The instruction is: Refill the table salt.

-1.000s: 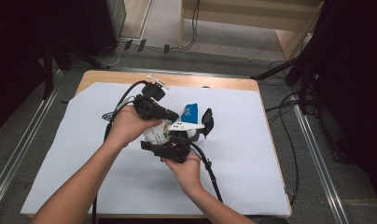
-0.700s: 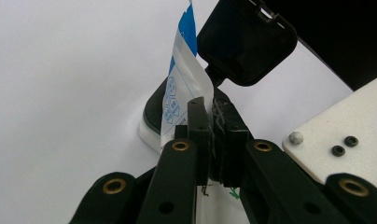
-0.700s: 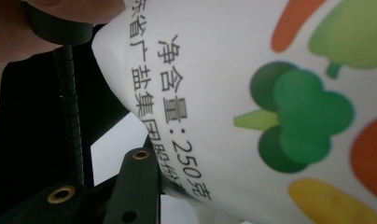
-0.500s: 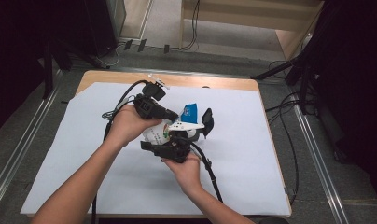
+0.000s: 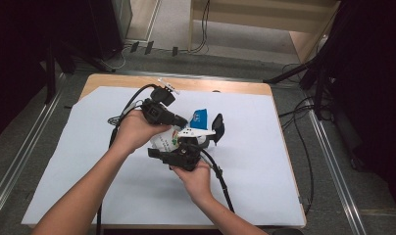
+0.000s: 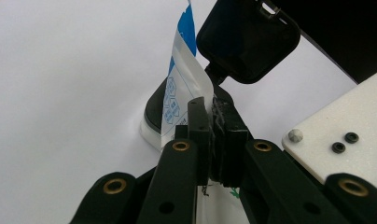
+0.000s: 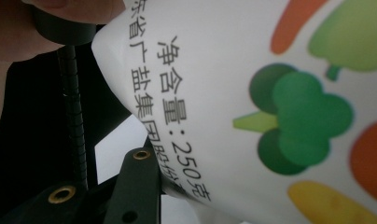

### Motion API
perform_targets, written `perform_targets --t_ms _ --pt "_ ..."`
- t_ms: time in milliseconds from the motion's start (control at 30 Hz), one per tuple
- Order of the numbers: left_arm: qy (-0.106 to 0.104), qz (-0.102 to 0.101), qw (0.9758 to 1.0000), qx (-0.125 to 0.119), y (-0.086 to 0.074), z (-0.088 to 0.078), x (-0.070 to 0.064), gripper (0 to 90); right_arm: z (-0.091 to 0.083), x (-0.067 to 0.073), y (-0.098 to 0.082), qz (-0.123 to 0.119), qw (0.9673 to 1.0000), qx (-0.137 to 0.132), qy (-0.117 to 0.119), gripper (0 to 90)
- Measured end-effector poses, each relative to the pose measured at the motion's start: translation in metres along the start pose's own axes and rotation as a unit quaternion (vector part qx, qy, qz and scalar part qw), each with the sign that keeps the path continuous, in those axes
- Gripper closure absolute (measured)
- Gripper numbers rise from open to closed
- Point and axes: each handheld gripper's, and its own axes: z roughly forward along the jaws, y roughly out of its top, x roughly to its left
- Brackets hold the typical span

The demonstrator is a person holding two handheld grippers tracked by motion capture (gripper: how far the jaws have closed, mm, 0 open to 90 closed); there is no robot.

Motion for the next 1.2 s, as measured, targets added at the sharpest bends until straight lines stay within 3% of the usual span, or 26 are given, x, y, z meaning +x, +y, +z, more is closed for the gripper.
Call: perform_targets --t_ms 233,667,967,1200 --pt "0.014 0.016 0.9998 0.005 -0.0002 -0.0009 -0.0049 87.4 -0.0001 0.0 0.0004 -0.008 1.0 0.003 0.002 67.0" --pt "0.014 0.006 0.9999 -0.002 -0.001 -0.0002 -0.0024 87.4 0.0034 0.0032 -0.0006 -0.039 0.9989 0.016 -0.019 61.1" --pt "0.013 0.008 0.9999 0.0 0.0008 0.0019 -0.0023 87.4 0.001 0.0008 0.0008 -0.02 0.9997 0.012 -0.011 64.6" --pt "0.008 0.003 1.0 0.001 0.0016 0.0026 -0.0021 87.4 0.0001 0.0008 0.001 -0.018 0.9997 0.013 -0.009 64.8"
